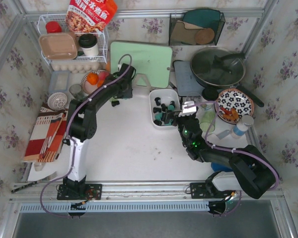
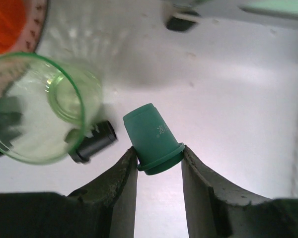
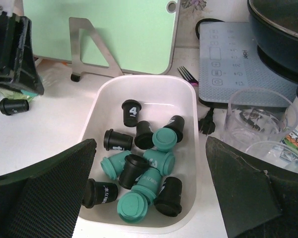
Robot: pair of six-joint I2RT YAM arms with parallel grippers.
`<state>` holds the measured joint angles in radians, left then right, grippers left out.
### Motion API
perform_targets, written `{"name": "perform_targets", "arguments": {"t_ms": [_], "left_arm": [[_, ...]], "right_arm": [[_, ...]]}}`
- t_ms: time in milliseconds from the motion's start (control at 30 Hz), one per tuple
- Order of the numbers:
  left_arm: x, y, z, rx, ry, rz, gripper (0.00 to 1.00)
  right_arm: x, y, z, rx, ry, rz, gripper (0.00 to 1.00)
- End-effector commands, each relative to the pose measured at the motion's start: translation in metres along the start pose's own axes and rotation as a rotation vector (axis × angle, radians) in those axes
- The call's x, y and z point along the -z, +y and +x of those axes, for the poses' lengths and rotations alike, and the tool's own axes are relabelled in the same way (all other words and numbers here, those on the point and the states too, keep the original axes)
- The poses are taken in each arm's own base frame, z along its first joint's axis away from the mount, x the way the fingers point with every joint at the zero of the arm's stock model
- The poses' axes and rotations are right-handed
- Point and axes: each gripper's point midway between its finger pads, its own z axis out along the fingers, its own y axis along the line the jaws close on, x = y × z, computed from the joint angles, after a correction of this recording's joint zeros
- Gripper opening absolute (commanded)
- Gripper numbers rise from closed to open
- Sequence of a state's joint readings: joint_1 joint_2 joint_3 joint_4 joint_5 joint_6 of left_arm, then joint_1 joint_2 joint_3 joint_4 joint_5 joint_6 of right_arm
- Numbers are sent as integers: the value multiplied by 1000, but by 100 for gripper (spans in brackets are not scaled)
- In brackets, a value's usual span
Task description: Mix the coffee capsules in the storage basket
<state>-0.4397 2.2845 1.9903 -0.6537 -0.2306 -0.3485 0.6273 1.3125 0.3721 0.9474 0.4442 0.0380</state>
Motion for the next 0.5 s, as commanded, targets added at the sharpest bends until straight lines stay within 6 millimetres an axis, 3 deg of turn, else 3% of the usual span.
{"name": "perform_targets", "arguments": {"t_ms": [0,67,133,267,367,467], "left_arm": [[32,-44,-5,-23,-83,205,36],[49,-70,3,-47,-101,328,37],[80,-100,-1,-80,-174,455,37],[119,-152,12,-199,-263,600,42],[129,-183,26,-276,-274,665,51],[111,-187,40,-279,-204,636,55]], "right_arm": [[0,-6,-11,-17,-39,35,100],[3,-13,-12,-25,-51,69,100],[5,-19,-14,-35,-67,95,100],[8,-24,-15,-44,-81,123,100],[7,-24,-14,-45,-78,124,100],[7,-24,-14,-49,-78,125,100]]}}
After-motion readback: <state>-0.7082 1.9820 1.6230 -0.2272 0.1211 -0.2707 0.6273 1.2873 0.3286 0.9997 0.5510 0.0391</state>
